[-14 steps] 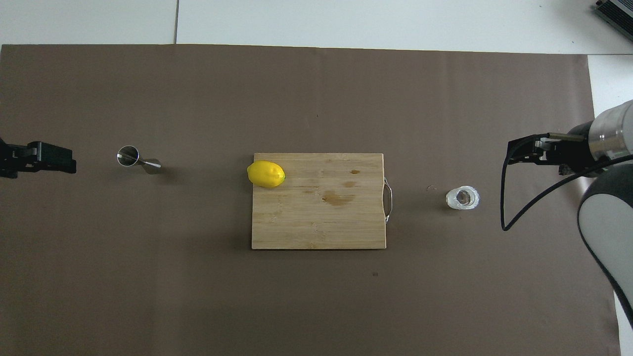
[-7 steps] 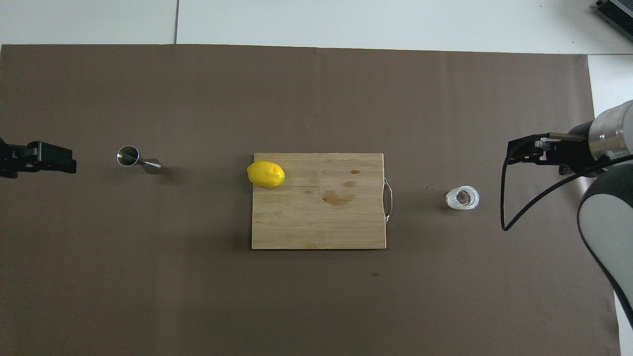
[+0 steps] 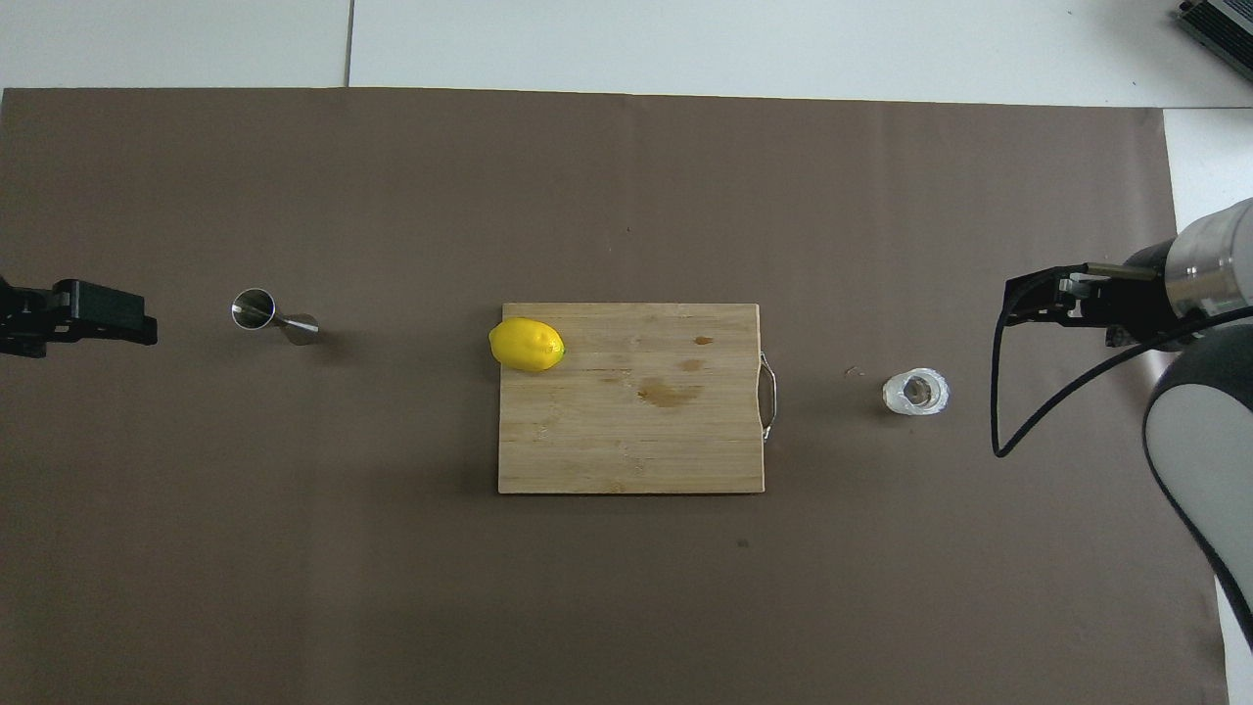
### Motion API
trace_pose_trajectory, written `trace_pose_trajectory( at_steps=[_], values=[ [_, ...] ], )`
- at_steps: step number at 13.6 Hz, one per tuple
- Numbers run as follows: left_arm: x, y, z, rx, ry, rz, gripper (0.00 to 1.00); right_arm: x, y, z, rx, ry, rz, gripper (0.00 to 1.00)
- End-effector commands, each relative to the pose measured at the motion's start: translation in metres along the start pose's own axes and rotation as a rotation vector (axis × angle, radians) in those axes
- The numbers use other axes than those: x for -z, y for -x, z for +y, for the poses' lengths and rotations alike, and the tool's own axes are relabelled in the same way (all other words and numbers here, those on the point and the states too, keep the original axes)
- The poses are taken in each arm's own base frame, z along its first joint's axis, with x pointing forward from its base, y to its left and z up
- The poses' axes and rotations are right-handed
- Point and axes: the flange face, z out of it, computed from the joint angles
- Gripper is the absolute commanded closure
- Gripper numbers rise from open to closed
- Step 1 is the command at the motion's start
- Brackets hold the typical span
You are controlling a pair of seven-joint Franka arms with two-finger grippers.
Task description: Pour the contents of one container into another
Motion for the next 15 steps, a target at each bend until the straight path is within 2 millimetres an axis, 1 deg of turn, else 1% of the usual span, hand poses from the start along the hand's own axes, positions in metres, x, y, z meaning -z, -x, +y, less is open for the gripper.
trace_pose_trajectory(
  at_steps=[1, 2, 3, 6, 7, 8, 9, 10, 11, 12, 13, 14, 15],
  values=[
    [-0.037, -0.034, -0.036, 0.14, 0.089, -0.104, 0.0, 0.004, 0.0, 0.001, 0.018, -0.02, -0.011, 0.0],
    [-0.056, -0.041, -0.044, 0.199, 0.091, -0.167, 0.0, 0.004, 0.0, 0.001, 0.018, -0.02, -0.011, 0.0],
    [-0.072, -0.048, -0.057, 0.264, 0.098, -0.212, 0.0, 0.004, 0.0, 0.001, 0.018, -0.02, -0.011, 0.0],
    [-0.088, -0.054, -0.075, 0.447, 0.191, -0.265, 0.0, 0.004, 0.0, 0.002, 0.016, -0.02, -0.011, 0.0],
    [-0.102, -0.059, -0.082, 0.494, 0.212, -0.307, 0.0, 0.004, 0.0, 0.001, 0.018, -0.02, -0.011, 0.0],
    [-0.113, -0.063, -0.087, 0.524, 0.231, -0.344, 0.0, 0.004, 0.0, 0.001, 0.018, -0.02, -0.011, 0.0],
    [-0.129, -0.071, -0.1, 0.564, 0.25, -0.374, 0.0, 0.004, 0.0, 0.001, 0.018, -0.02, -0.011, 0.0],
    [-0.14, -0.077, -0.104, 0.576, 0.267, -0.393, 0.0, 0.004, 0.0, 0.001, 0.018, -0.02, -0.011, 0.0],
    [-0.156, -0.081, -0.109, 0.589, 0.288, -0.421, 0.0, 0.004, 0.0, 0.001, 0.018, -0.02, -0.011, 0.0],
    [-0.169, -0.084, -0.119, 0.615, 0.328, -0.448, 0.0, 0.004, 0.0, 0.001, 0.018, -0.02, -0.011, 0.0],
    [-0.175, -0.085, -0.121, 0.648, 0.368, -0.472, 0.0, 0.004, 0.0, 0.001, 0.018, -0.02, -0.011, 0.0],
    [-0.184, -0.084, -0.126, 0.719, 0.379, -0.522, 0.0, 0.004, 0.0, 0.001, 0.018, -0.02, -0.011, 0.0],
    [-0.19, -0.083, -0.125, 0.787, 0.389, -0.587, 0.0, 0.004, 0.0, 0.001, 0.018, -0.02, -0.011, 0.0]
  ],
)
